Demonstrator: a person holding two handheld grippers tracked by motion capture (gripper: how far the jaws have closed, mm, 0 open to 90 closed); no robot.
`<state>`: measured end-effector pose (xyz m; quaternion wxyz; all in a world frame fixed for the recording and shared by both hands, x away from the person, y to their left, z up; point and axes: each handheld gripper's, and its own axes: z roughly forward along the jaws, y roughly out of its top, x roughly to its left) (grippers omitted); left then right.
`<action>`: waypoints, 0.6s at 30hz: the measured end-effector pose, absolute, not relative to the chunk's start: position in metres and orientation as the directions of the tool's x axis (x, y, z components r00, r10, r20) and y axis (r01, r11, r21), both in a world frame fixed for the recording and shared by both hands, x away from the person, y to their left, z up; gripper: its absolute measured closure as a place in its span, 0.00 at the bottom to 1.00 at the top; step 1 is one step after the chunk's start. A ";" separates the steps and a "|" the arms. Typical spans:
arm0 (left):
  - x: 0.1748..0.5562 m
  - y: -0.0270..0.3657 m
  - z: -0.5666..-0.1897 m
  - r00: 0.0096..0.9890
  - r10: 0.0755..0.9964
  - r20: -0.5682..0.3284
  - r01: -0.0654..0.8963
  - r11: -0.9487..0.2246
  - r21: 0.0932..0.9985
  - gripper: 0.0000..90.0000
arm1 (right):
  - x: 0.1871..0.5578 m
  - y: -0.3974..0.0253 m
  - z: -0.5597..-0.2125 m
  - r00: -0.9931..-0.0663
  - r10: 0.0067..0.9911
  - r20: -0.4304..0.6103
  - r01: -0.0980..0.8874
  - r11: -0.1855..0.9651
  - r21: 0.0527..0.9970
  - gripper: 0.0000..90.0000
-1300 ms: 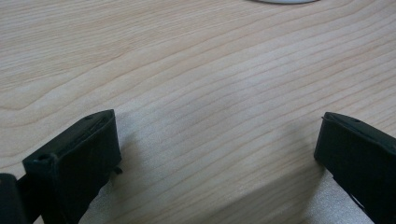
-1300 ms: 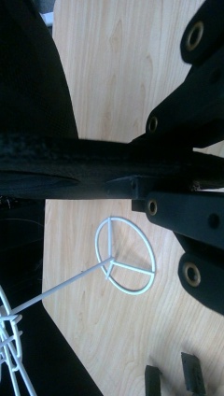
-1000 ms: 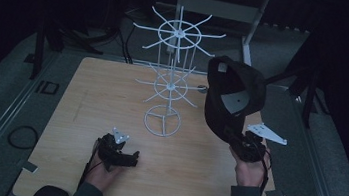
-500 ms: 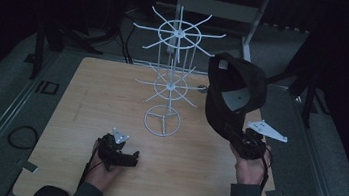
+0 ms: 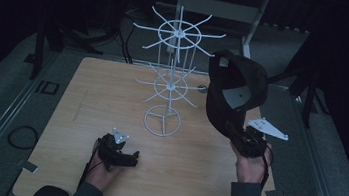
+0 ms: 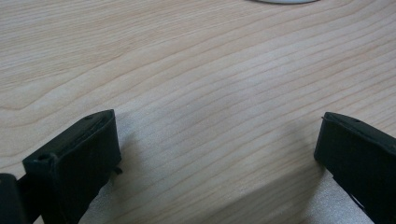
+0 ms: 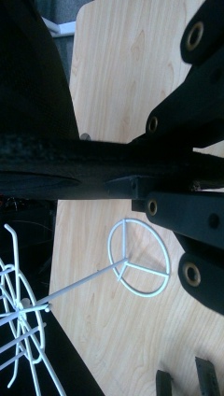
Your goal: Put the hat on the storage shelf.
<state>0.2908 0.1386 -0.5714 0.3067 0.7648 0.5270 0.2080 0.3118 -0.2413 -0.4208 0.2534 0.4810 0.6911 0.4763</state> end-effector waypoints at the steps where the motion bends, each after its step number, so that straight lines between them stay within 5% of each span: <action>1: 0.291 0.139 -0.571 0.358 0.934 -0.005 0.679 -0.256 0.688 0.00 | 0.312 -0.241 -0.421 -0.408 0.907 0.107 0.421 0.083 0.903 0.96; 18: 0.291 0.138 -0.571 0.356 0.934 -0.008 0.680 -0.253 0.688 0.00 | 0.312 -0.238 -0.412 -0.405 0.911 0.080 0.401 0.099 0.911 0.96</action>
